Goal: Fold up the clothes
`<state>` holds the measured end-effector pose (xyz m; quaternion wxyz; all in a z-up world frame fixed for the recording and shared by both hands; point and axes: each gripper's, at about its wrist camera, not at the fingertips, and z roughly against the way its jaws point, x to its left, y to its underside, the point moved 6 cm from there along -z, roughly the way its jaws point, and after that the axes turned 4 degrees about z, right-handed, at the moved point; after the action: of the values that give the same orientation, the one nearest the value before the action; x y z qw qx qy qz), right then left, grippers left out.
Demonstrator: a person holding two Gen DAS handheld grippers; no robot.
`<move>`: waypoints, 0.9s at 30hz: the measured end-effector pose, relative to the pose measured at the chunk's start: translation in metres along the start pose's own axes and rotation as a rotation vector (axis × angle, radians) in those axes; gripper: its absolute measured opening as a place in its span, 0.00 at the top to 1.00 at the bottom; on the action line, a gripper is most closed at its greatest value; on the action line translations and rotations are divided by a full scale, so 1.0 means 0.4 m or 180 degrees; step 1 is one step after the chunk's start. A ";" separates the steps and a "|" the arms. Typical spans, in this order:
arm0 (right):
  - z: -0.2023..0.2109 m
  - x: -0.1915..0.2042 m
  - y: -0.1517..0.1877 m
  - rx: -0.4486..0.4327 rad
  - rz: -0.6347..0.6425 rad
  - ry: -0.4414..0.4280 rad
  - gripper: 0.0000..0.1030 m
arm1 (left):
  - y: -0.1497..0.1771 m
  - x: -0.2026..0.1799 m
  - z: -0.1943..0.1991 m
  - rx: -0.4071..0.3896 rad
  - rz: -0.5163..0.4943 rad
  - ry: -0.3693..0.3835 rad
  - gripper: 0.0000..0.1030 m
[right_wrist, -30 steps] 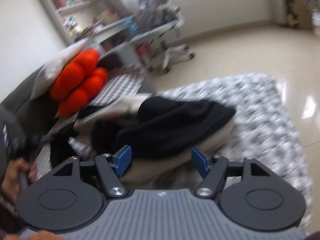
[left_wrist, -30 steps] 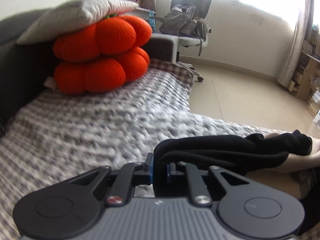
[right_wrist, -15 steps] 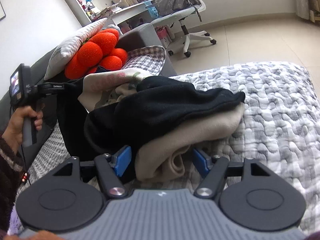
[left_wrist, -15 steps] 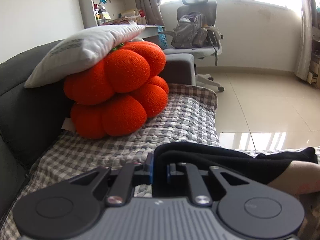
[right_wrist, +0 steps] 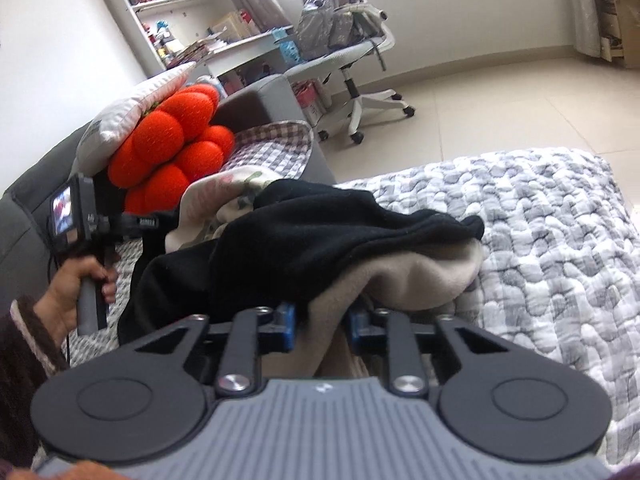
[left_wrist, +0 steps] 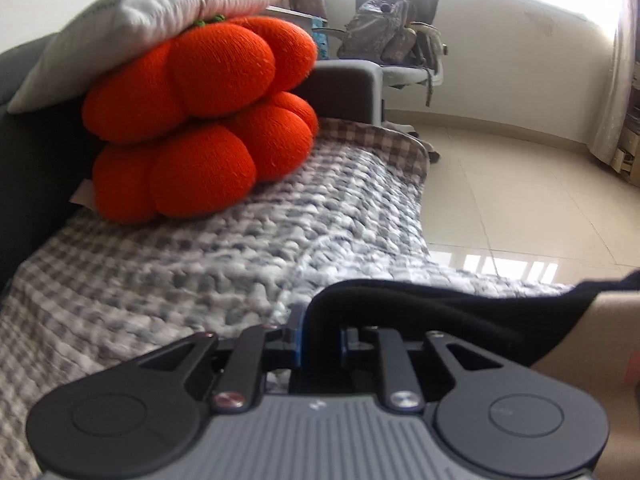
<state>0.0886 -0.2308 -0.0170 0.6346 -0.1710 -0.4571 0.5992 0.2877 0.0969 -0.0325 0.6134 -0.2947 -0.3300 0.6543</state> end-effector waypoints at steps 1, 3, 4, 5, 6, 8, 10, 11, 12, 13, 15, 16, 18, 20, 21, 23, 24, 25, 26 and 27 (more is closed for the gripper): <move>-0.002 -0.002 -0.003 -0.0028 -0.0008 0.0027 0.81 | 0.005 -0.001 0.000 0.0000 0.0004 0.0037 0.80; -0.001 -0.006 -0.008 -0.0082 -0.0046 0.0048 0.82 | 0.011 0.000 0.011 -0.0010 0.0016 0.0061 0.73; 0.001 -0.007 -0.011 -0.0111 -0.0066 0.0059 0.83 | 0.013 0.000 0.021 -0.0002 0.0025 0.0078 0.69; 0.005 -0.008 -0.016 -0.0143 -0.0083 0.0077 0.83 | 0.016 0.001 0.031 0.0006 0.0035 0.0094 0.67; 0.010 -0.010 -0.021 -0.0173 -0.0102 0.0095 0.83 | 0.018 0.002 0.041 0.0013 0.0046 0.0111 0.65; 0.020 -0.018 -0.028 -0.0221 -0.0140 0.0134 0.83 | 0.024 0.004 0.069 0.0016 0.0082 0.0154 0.61; 0.024 -0.030 -0.030 -0.0244 -0.0169 0.0182 0.83 | 0.030 0.004 0.099 0.0030 0.0097 0.0203 0.58; 0.023 -0.035 -0.029 -0.0228 -0.0177 0.0183 0.83 | 0.035 0.001 0.116 0.0048 0.0091 0.0227 0.57; 0.021 -0.038 -0.026 -0.0201 -0.0188 0.0166 0.80 | 0.039 -0.001 0.133 0.0066 0.0085 0.0250 0.56; 0.019 -0.041 -0.023 -0.0173 -0.0199 0.0148 0.77 | 0.044 -0.004 0.150 0.0083 0.0087 0.0276 0.54; 0.024 -0.036 -0.019 -0.0150 -0.0184 0.0132 0.76 | 0.057 -0.009 0.184 0.0130 0.0155 0.0358 0.49; 0.027 -0.033 -0.016 -0.0144 -0.0170 0.0127 0.76 | 0.066 -0.012 0.199 0.0172 0.0202 0.0406 0.47; 0.038 -0.023 -0.015 -0.0145 -0.0150 0.0109 0.74 | 0.088 -0.017 0.228 0.0251 0.0317 0.0505 0.44; 0.054 -0.013 -0.015 -0.0176 -0.0127 0.0108 0.60 | 0.114 -0.024 0.251 0.0325 0.0424 0.0585 0.43; 0.064 -0.007 -0.016 -0.0207 -0.0112 0.0106 0.44 | 0.127 -0.027 0.261 0.0361 0.0471 0.0619 0.42; 0.083 0.005 -0.018 -0.0275 -0.0070 0.0094 0.36 | 0.155 -0.032 0.278 0.0428 0.0541 0.0636 0.41; 0.092 0.011 -0.018 -0.0286 -0.0038 0.0090 0.36 | 0.169 -0.033 0.286 0.0460 0.0570 0.0624 0.41; 0.099 0.017 -0.017 -0.0297 -0.0013 0.0080 0.36 | 0.181 -0.034 0.295 0.0490 0.0607 0.0605 0.41; 0.105 0.024 -0.017 -0.0309 0.0006 0.0065 0.36 | 0.194 -0.034 0.304 0.0517 0.0652 0.0598 0.40; 0.110 0.031 -0.016 -0.0317 0.0020 0.0054 0.36 | 0.207 -0.034 0.314 0.0532 0.0695 0.0615 0.40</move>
<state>0.0562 -0.2356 0.0156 0.6273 -0.2089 -0.4804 0.5762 0.1390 0.0721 -0.0219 0.5898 -0.3382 -0.1799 0.7109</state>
